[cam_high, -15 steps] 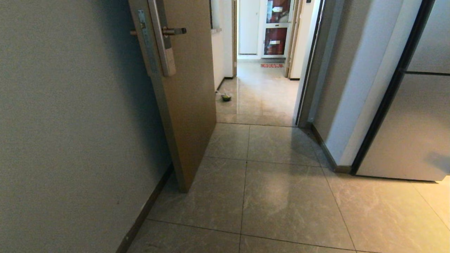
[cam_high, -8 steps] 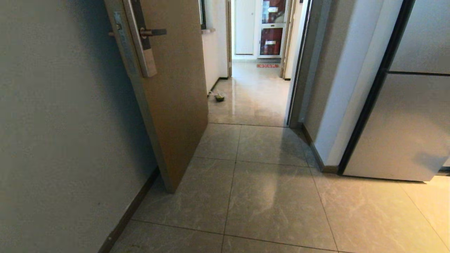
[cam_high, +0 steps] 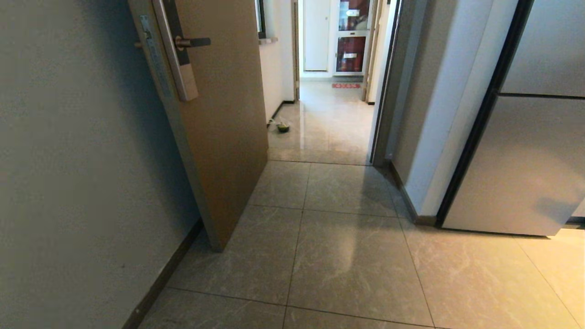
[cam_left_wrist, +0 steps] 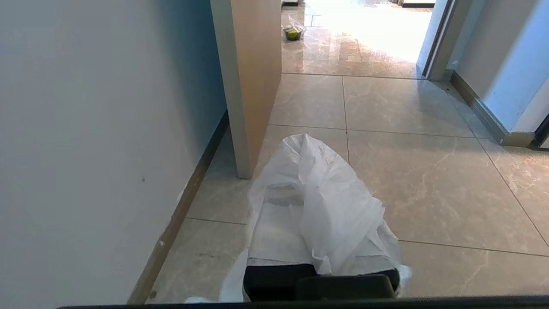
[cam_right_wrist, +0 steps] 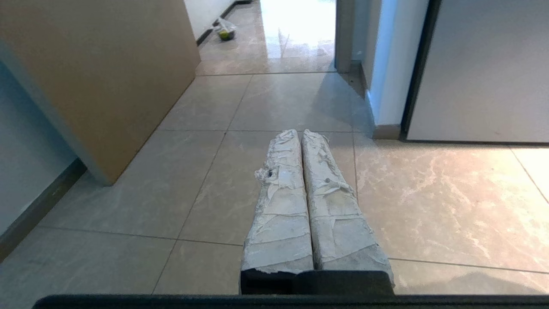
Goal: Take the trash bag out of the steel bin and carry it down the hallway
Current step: Put the trash bag at the door
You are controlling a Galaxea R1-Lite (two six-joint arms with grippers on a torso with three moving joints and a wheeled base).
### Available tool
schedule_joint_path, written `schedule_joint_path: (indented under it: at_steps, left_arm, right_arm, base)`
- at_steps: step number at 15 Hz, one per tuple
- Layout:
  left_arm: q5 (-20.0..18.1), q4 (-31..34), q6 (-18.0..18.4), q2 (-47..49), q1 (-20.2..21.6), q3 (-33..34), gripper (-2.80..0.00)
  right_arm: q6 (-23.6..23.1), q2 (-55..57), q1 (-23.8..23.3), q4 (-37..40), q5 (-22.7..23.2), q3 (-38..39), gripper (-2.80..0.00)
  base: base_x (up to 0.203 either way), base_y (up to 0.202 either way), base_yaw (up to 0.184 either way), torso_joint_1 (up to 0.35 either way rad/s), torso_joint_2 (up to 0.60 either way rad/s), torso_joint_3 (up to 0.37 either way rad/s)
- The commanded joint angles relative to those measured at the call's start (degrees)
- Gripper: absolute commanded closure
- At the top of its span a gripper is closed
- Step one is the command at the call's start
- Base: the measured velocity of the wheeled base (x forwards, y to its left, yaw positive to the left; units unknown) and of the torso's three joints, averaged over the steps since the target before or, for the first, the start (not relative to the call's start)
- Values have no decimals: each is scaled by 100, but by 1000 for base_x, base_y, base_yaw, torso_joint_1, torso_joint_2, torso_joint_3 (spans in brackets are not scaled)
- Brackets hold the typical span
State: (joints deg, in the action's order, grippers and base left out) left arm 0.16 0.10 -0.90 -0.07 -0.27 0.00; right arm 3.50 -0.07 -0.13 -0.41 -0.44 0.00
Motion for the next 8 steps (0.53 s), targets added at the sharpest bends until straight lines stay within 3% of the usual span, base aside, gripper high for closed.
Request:
schedule_joint_path:
  at_steps: [1, 4, 8]
  left_arm:
    - [-7, -1, 2, 7, 0, 0, 0]
    - [-22, -1, 64, 7, 0, -9, 0]
    - [-16, -1, 64, 7, 0, -9, 0]
  right_arm:
    - [2, -1, 2, -2, 0, 0, 0]
    - [2, -1, -4, -2, 0, 0, 0]
    - [2, -1, -3, -2, 0, 0, 0]
  base:
    - [0, 0, 0, 0, 0, 0]
    - [29, 0, 1, -1, 1, 2]
    - [187, 0, 0, 1, 7, 7]
